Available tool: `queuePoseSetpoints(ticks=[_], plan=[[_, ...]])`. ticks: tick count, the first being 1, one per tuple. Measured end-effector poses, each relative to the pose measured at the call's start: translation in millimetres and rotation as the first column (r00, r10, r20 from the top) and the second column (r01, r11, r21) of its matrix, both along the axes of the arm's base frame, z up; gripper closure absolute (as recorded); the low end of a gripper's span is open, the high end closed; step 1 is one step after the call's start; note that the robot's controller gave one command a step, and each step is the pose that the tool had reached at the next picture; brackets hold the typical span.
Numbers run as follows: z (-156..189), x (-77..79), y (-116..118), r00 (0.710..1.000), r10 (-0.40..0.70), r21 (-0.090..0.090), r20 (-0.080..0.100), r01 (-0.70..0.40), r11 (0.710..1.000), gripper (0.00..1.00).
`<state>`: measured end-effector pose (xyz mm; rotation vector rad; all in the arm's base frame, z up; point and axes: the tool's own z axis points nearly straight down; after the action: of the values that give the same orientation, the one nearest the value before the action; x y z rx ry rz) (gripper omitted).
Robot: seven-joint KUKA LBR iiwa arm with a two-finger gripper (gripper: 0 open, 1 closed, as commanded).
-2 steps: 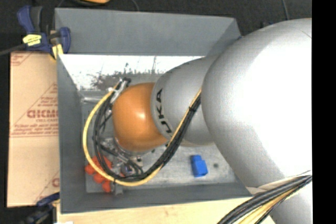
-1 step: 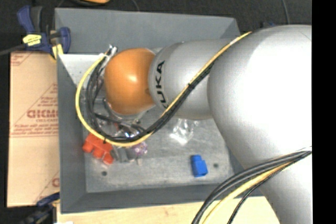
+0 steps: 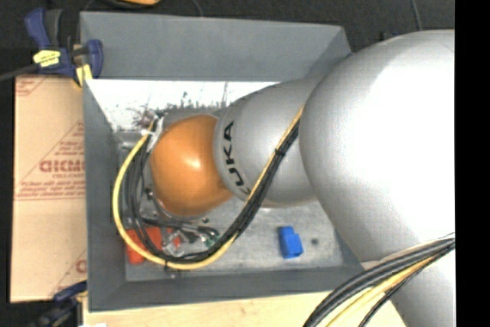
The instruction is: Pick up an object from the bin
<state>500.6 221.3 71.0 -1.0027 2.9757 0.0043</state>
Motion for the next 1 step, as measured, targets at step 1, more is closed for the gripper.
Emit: queuePoseSetpoints(ticks=[1], plan=[[-0.6,1.4,-1.4,1.000,-0.007,-0.001,0.000,0.007,1.000,1.00]])
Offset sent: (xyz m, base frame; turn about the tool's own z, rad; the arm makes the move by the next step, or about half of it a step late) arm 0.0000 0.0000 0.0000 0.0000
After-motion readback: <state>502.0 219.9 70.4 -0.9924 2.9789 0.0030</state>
